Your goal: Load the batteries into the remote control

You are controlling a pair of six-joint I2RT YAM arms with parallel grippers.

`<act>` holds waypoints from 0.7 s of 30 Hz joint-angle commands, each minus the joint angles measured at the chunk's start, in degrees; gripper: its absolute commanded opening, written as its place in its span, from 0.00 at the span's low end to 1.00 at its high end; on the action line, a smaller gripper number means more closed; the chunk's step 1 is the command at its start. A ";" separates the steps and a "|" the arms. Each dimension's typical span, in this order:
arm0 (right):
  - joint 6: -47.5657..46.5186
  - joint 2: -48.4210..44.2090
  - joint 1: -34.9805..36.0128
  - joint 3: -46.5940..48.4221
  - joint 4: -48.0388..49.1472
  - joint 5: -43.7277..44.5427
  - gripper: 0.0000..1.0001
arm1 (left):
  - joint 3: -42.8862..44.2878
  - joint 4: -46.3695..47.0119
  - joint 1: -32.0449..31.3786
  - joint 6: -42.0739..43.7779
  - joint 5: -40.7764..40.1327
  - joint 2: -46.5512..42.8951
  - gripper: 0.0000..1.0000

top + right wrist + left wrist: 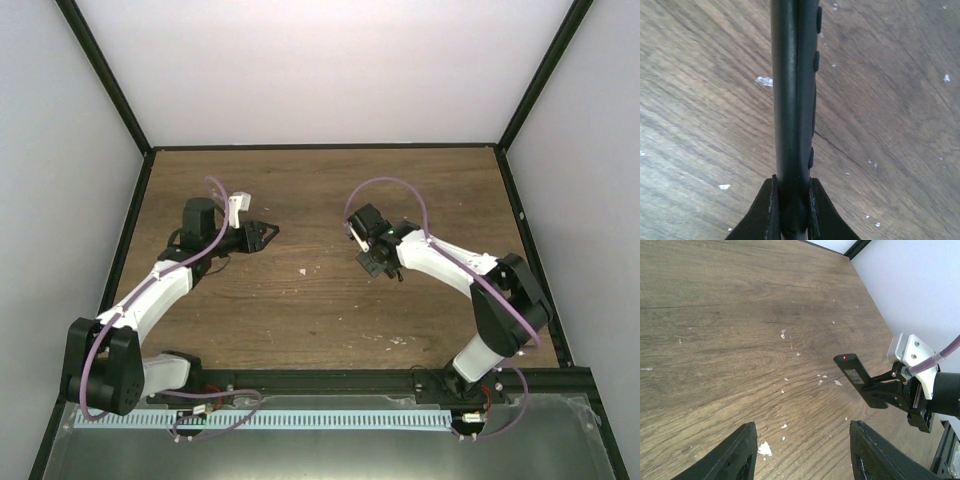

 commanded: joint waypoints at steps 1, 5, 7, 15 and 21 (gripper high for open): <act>1.10 1.34 -0.26 1.21 0.07 6.93 0.01 | 0.87 -0.52 -0.04 0.65 -0.55 0.62 0.52; 1.24 3.64 -0.26 1.12 0.54 8.64 0.01 | 0.96 -0.82 -0.01 1.05 -0.50 0.85 0.52; 1.37 4.62 -0.21 1.08 0.76 9.44 0.01 | 0.97 -0.97 -0.03 1.19 -0.42 1.00 0.53; 2.00 8.00 -0.22 0.27 2.09 11.11 0.01 | 1.13 -0.90 0.00 1.28 0.46 2.01 0.53; 2.23 9.18 -0.10 -0.16 2.74 9.10 0.09 | 1.28 -0.70 0.01 1.15 0.89 2.55 0.53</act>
